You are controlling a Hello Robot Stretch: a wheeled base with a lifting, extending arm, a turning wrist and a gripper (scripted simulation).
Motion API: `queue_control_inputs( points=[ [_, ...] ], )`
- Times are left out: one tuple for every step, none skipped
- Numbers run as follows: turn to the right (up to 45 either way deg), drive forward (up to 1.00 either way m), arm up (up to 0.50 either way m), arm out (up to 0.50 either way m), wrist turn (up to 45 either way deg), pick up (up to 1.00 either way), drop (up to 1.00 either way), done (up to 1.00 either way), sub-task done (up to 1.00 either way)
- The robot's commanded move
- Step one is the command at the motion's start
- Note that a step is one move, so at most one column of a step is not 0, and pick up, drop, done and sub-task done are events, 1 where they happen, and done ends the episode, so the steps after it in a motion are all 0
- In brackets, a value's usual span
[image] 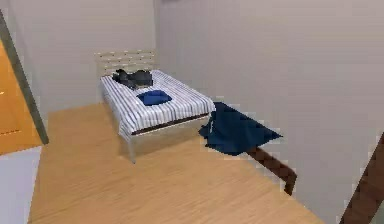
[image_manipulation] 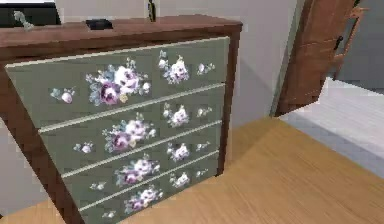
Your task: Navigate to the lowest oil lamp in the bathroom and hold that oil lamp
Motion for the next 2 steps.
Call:
queue_control_inputs(
  points=[
    [45.0, 0.0, 0.0, 0.0, 0.0, 0.0, 0.0, 0.0, 0.0],
    [45.0, 0.0, 0.0, 0.0, 0.0, 0.0, 0.0, 0.0, 0.0]
  ],
)
